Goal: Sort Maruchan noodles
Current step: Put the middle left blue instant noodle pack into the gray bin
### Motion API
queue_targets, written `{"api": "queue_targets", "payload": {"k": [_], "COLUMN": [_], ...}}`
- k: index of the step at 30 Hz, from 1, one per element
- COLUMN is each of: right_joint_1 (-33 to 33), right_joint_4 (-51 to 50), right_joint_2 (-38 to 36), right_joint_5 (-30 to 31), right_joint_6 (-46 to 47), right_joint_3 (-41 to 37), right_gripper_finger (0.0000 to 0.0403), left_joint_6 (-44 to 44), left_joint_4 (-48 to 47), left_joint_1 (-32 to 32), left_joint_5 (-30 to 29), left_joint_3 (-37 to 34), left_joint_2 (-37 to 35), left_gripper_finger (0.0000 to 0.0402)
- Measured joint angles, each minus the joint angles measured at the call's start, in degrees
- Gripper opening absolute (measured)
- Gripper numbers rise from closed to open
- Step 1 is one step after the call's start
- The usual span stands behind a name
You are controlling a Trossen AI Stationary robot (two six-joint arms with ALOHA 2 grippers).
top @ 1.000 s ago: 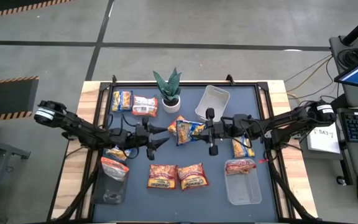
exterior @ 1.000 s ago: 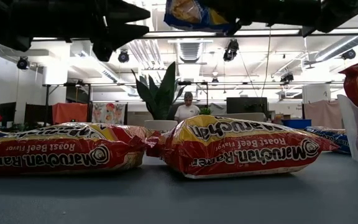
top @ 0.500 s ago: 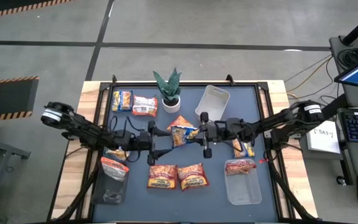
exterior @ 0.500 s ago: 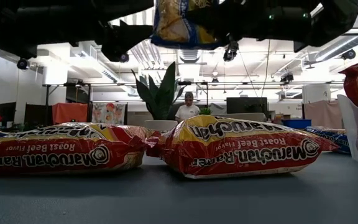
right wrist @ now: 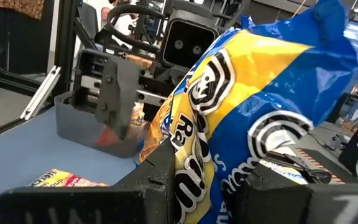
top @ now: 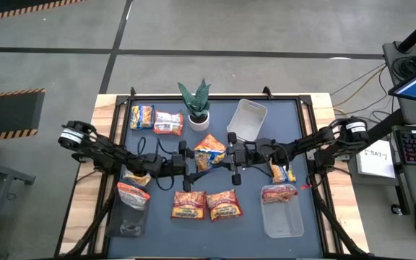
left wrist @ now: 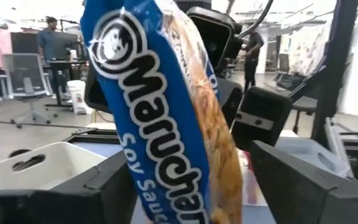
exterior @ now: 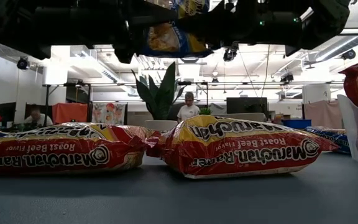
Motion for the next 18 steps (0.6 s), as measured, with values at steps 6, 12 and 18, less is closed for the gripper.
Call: {"api": "queue_targets", "payload": {"k": [6,12,18], "right_joint_1": [0.00,-0.13,-0.15], "right_joint_4": [-0.08,-0.27,-1.34], "right_joint_2": [-0.45,-0.45,-0.45], "right_joint_5": [0.59,2.55,3.61], "right_joint_6": [0.66,3.58,7.17], "right_joint_3": [0.00,0.42,1.32], "right_gripper_finger": [0.0072,0.0099,0.0156], "left_joint_6": [0.31,0.29,1.13], "left_joint_4": [-0.56,-0.73,-1.22], "left_joint_1": [0.04,0.05,0.04], "left_joint_5": [-2.79,-4.27,-5.08], "left_joint_3": [-0.52,-0.61,-0.65], "left_joint_2": [-0.01,-0.15,-0.17], "left_gripper_finger": [0.0186,0.0110,0.0123]}}
